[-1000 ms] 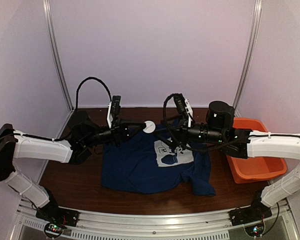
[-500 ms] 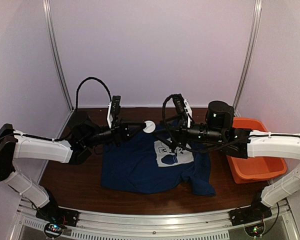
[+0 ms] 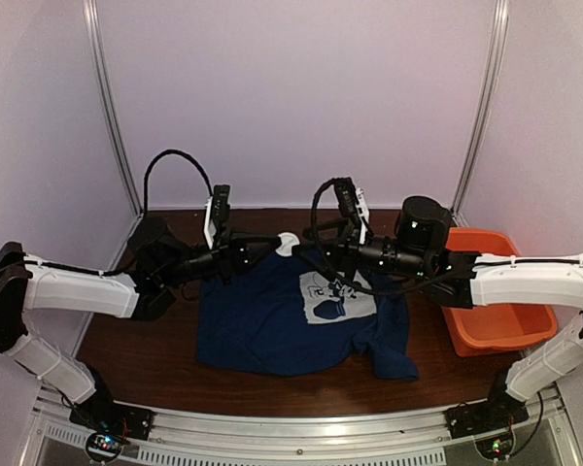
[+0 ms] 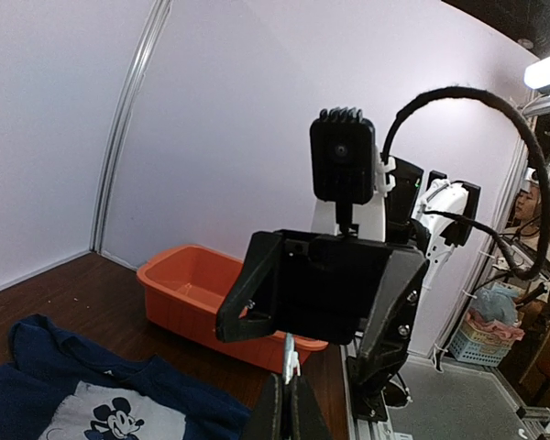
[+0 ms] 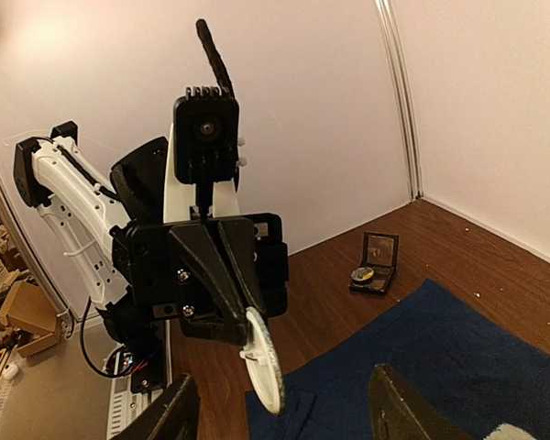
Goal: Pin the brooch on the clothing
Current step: Pass from the left arm to the right
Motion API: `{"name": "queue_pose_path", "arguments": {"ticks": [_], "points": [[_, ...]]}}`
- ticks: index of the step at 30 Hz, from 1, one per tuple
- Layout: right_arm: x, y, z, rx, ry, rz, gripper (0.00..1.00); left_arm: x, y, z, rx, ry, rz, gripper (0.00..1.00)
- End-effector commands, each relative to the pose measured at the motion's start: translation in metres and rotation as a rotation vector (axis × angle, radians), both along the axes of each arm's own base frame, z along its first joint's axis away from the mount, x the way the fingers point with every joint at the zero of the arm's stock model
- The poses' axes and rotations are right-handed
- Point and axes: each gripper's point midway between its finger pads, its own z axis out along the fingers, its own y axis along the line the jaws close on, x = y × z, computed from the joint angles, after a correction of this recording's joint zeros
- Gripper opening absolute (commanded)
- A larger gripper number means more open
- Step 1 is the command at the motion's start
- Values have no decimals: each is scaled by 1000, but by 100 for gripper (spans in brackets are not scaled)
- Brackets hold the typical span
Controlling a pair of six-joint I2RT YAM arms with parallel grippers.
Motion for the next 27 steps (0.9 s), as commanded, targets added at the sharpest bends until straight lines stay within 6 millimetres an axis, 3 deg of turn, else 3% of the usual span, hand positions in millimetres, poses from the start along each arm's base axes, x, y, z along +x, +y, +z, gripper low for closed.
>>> {"name": "queue_pose_path", "arguments": {"ticks": [1, 13, 20, 27], "points": [[-1, 6, -5, 19, 22, 17, 62, -10, 6, 18, -56, -55, -8, 0], [-5, 13, -4, 46, 36, 64, 44, -10, 6, 18, -56, -54, -7, 0], [-6, 15, -11, 43, 54, 76, 41, -10, 6, 18, -59, -56, -6, 0], [-8, 15, -12, 46, 54, 85, 25, -10, 6, 17, -56, -53, -6, 0]]}}
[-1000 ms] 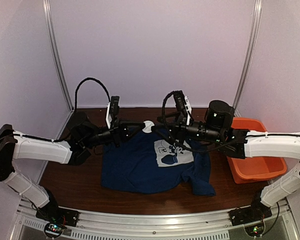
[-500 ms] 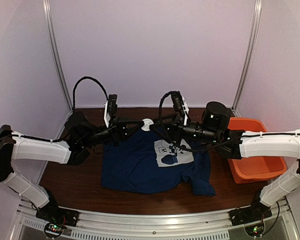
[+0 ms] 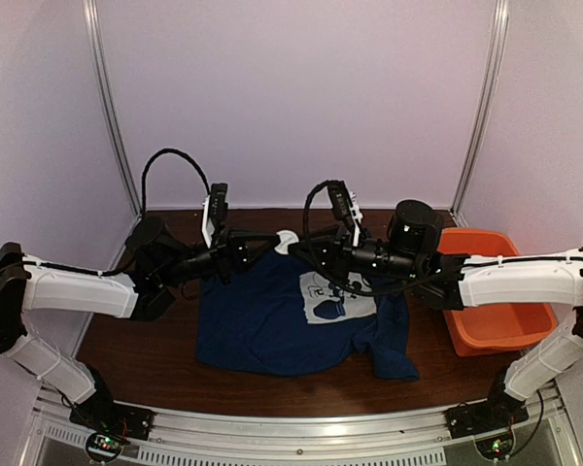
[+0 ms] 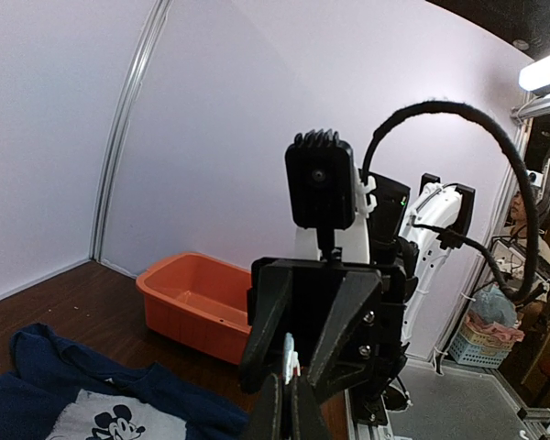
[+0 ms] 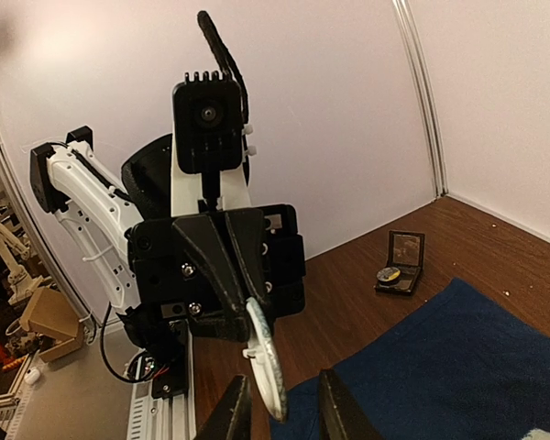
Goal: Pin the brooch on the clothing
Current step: Pass from the left arm to the right, then pass from the right arm to the left
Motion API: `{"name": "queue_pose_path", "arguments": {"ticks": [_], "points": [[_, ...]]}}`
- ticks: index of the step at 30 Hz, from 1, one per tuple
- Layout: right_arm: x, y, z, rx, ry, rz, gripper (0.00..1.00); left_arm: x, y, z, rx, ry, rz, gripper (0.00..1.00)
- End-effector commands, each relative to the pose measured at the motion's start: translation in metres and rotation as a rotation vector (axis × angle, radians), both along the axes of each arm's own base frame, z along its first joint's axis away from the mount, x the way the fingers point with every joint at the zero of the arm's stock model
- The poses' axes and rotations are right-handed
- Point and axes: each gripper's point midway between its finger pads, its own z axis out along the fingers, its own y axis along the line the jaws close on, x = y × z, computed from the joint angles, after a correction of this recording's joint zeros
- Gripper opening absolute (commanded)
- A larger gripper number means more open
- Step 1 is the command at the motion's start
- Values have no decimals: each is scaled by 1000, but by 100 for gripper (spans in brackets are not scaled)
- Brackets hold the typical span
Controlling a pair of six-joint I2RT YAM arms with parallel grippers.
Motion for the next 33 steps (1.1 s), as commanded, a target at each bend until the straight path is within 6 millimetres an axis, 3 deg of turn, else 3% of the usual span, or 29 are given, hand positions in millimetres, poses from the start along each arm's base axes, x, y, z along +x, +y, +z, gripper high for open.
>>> {"name": "queue_pose_path", "arguments": {"ticks": [1, 6, 9, 10, 12, 14, 15, 19, 22, 28, 33], "points": [[-7, 2, -4, 8, 6, 31, 22, -8, 4, 9, -36, -34, -6, 0], [-9, 2, -4, 12, 5, 42, 0, -8, 3, 9, -35, -34, -8, 0], [-10, 0, -3, 16, 3, 43, 0, -7, 2, 8, -29, -31, -3, 0], [-11, -1, -2, 19, 4, 43, 0, -6, 2, 8, -27, -30, 0, 4], [-12, -5, -1, 18, 5, 35, 0, -5, 2, 7, -22, -28, 3, 22], [-12, -9, -1, 4, 5, 25, 0, -5, 3, 8, -21, -32, 9, 24], [-12, -10, -2, -6, 4, 20, 0, -5, 3, 8, -18, -32, 11, 30], [-13, -19, -5, -63, -2, -2, 0, -3, 4, 8, -8, -40, 28, 63], [-14, -25, -14, -137, -3, -19, 0, 0, 1, 6, 26, -39, 34, 80], [-13, -44, -31, -242, -8, -82, 0, 2, -6, 1, 82, -46, 25, 96], [-16, -50, -32, -267, -8, -88, 0, 3, -8, -4, 100, -45, 18, 98]]}}
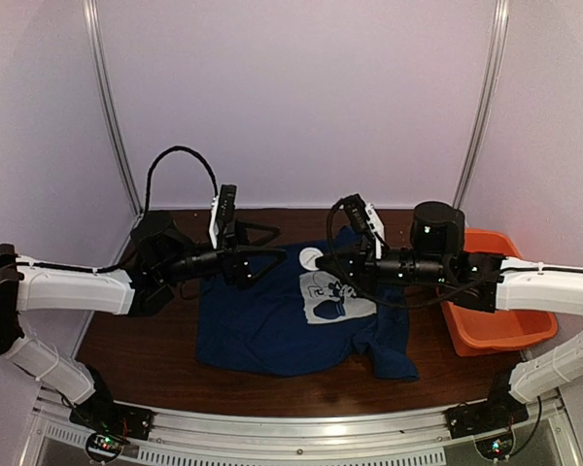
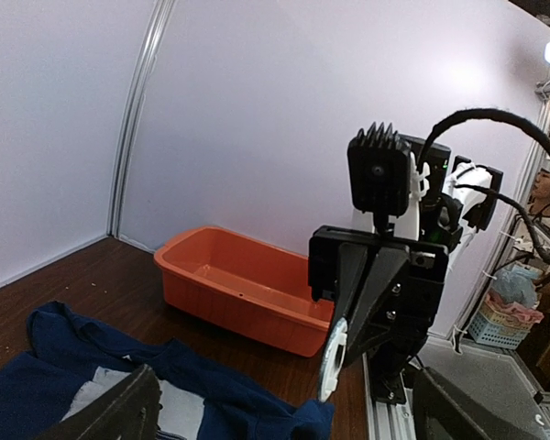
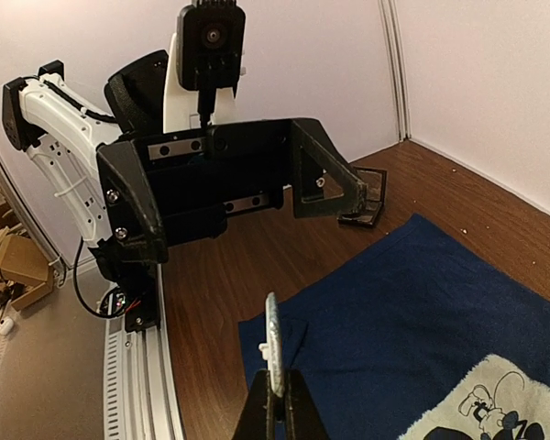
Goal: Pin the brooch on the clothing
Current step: Pass from the right arm to the left
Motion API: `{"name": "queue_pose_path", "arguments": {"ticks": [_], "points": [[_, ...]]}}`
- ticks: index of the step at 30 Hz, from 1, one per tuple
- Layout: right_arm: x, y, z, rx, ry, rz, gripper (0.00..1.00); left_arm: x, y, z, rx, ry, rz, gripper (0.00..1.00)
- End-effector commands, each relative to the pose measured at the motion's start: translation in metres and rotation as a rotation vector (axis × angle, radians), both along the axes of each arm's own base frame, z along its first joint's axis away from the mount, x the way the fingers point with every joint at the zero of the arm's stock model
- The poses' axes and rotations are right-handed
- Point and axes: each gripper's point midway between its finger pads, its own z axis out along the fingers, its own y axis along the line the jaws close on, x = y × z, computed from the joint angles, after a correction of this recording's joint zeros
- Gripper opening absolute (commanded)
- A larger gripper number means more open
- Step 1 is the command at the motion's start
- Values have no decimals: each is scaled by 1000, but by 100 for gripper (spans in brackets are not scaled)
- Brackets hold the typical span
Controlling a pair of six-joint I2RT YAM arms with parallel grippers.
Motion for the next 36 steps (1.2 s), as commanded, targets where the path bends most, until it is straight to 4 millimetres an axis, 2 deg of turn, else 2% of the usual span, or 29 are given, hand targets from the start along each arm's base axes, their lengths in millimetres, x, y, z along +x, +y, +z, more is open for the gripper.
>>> {"name": "queue_pose_path", "arguments": {"ticks": [1, 10, 22, 30, 36], "points": [[1, -11, -12, -70, 0, -34, 0, -4, -4, 8, 9, -42, -23, 98], [-2, -15, -9, -117, -31, -22, 0, -8, -17, -4, 96, -64, -55, 98], [-3, -17, -12, -131, -34, -19, 0, -11, -25, -8, 116, -49, -86, 98], [-9, -16, -21, -156, -10, 12, 0, -23, -33, -12, 165, -91, -128, 98], [-12, -13, -18, -151, -7, 35, 0, -29, -40, -19, 197, -89, -159, 98]]}}
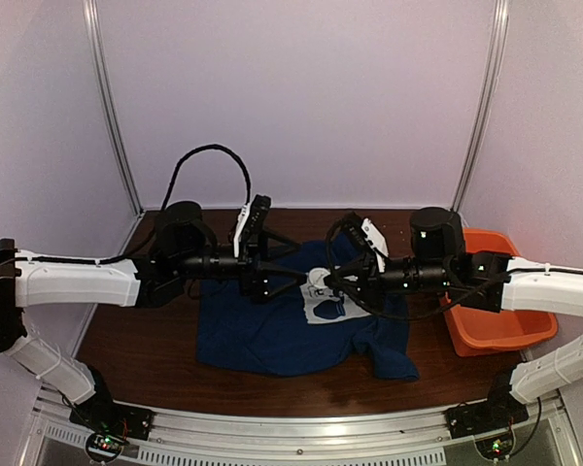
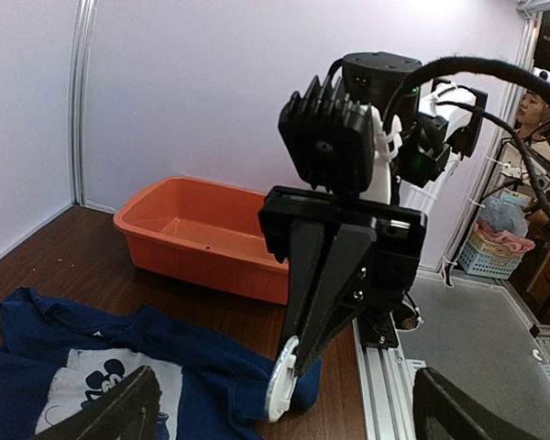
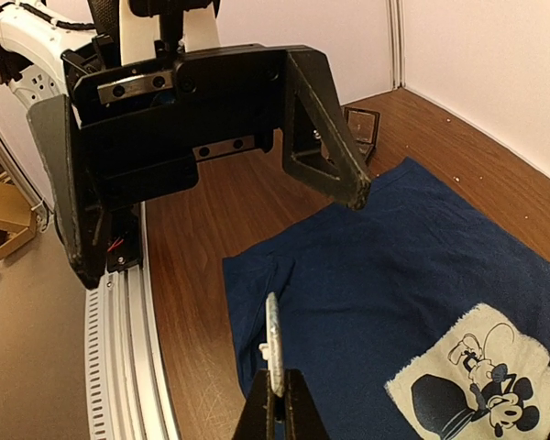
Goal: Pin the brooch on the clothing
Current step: Pass from the right arm to the left
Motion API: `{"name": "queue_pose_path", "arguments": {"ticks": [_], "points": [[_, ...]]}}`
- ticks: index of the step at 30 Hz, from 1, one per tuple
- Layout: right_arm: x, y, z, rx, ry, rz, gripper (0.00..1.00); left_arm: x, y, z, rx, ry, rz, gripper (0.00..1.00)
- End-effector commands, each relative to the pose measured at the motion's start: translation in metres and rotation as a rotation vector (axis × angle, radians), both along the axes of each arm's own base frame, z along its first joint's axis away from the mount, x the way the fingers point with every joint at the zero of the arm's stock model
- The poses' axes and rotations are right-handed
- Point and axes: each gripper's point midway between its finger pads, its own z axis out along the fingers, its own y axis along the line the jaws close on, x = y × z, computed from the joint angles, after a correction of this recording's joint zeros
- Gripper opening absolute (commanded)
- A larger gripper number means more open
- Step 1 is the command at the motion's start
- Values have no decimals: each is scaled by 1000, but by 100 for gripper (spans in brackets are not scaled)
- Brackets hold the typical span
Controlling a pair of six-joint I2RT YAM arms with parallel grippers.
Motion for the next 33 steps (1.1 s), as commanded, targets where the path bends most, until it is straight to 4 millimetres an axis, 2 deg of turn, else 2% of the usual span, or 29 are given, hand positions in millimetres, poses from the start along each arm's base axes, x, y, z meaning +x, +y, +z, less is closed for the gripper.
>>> {"name": "queue_pose_path", "arguments": {"ticks": [1, 24, 33], "points": [[-3, 3, 16, 24, -8, 31, 0, -4, -7, 0, 17, -28, -34, 98], [-9, 7, 13, -5, 9, 80, 0, 1, -9, -5, 44, -9, -15, 98], [-10, 5, 11, -25, -4, 81, 0, 11, -10, -10, 55, 11, 39, 98]]}}
